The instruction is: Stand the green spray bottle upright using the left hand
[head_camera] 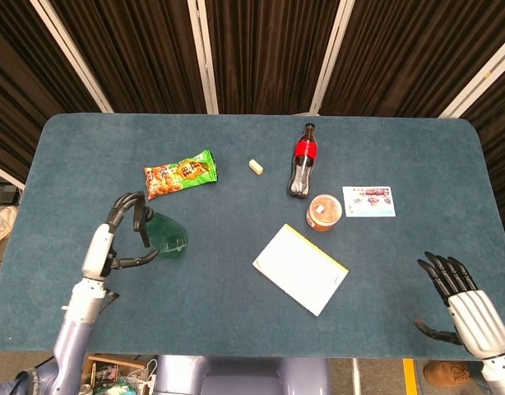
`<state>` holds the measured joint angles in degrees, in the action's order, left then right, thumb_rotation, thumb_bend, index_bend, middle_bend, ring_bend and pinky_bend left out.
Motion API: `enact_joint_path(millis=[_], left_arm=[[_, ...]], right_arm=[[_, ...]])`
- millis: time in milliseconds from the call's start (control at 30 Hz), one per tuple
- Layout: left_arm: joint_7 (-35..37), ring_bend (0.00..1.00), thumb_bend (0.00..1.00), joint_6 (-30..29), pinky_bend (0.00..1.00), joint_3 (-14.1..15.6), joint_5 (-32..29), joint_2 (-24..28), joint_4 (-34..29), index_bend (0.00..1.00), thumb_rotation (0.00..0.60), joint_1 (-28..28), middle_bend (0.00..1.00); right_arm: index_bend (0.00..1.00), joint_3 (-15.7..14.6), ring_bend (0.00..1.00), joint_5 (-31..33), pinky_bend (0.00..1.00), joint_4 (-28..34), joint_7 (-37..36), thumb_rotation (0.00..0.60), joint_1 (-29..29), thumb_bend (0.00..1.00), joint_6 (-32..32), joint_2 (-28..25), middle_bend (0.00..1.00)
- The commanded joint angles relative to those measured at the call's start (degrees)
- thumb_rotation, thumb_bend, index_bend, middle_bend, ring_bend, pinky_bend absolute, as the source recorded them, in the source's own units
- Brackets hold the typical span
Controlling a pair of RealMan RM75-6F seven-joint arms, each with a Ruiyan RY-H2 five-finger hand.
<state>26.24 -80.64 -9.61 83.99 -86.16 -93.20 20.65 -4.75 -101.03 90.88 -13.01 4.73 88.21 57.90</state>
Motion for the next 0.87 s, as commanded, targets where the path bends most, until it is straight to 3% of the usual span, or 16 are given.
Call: enact_joint_path(millis=[33, 200, 433, 633, 867], left_arm=[[-1.33, 0.00, 0.14, -3.52, 0.04, 1.91, 2.32, 2.70, -0.43, 0.15, 0.600, -2.69, 0.07], [-7.16, 0.00, 0.14, -8.34, 0.04, 4.67, 4.97, 7.61, 0.70, 0.15, 0.600, -6.61, 0.08], [-28.82, 0.00, 0.14, -9.72, 0.04, 10.48, 1.87, 17.18, -0.99, 0.13, 0.600, -13.43, 0.08], [-44.91, 0.00, 0.14, -14.33, 0.04, 11.08, -0.57, 17.15, -1.48, 0.12, 0.600, -17.43, 0.06], [-44.26, 0.00, 0.14, -17.40, 0.04, 10.49, 3.02, 16.35, -1.67, 0.12, 0.600, -18.29, 0.06]], right_arm=[[0.00, 0.07, 0.00, 0.17, 0.00, 0.04, 0.18, 0.600, 0.02, 0.21, -0.10, 0.06, 0.00], [0.00, 0.56, 0.00, 1.01, 0.00, 0.15, 0.95, 0.600, -0.35, 0.21, 0.45, 0.09, 0.00], [0.00, 5.56, 0.00, 9.87, 0.00, -0.51, 9.06, 0.600, -2.13, 0.21, 2.69, 2.52, 0.00], [0.00, 8.30, 0.00, 14.55, 0.00, -0.20, 16.31, 0.600, -2.75, 0.21, 3.84, 4.97, 0.00], [0.00, 6.65, 0.00, 11.66, 0.00, 1.34, 17.48, 0.600, -3.07, 0.21, 3.72, 4.96, 0.00]])
